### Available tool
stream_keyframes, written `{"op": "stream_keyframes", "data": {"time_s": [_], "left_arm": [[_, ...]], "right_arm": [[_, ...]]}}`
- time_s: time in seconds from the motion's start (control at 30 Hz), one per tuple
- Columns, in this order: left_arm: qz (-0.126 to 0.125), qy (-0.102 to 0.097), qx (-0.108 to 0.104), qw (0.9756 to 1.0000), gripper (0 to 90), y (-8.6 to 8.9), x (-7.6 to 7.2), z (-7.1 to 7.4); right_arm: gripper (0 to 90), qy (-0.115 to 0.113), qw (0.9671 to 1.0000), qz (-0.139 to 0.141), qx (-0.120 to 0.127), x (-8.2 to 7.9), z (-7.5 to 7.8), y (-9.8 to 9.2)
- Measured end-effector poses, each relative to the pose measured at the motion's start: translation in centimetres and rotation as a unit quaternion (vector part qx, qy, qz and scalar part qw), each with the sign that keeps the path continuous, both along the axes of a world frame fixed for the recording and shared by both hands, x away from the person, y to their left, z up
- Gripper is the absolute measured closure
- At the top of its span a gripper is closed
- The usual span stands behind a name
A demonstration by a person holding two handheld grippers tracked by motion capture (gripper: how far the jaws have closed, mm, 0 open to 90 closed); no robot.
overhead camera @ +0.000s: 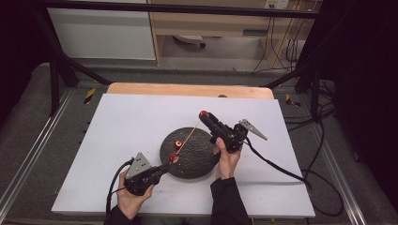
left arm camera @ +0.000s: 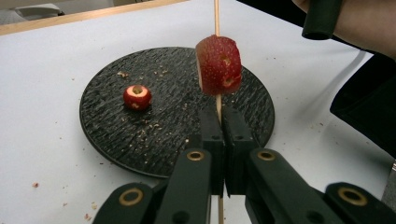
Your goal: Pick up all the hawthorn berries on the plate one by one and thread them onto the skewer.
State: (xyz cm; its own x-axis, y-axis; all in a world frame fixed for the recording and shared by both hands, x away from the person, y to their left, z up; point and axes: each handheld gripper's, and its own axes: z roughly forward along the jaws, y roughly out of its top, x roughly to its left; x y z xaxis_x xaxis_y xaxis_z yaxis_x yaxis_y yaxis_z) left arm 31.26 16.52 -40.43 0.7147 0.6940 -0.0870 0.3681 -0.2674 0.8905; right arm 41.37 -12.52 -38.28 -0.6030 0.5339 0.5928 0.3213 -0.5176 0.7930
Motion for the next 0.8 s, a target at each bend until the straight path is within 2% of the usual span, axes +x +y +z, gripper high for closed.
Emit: {"op": "stream_keyframes", "data": {"time_s": [0.33, 0.8], "left_arm": [[-0.003, -0.001, -0.004, 1.0000, 88.1, -0.6, 0.3, 0.2], [0.002, -0.001, -0.011, 0.9999, 88.1, -1.2, 0.5, 0.2]], "right_arm": [[61.3, -0.010, 0.9999, -0.002, -0.002, -0.2, 0.0, 0.0], [61.3, -0.005, 1.0000, -0.001, 0.003, -0.2, -0.2, -0.1]]}}
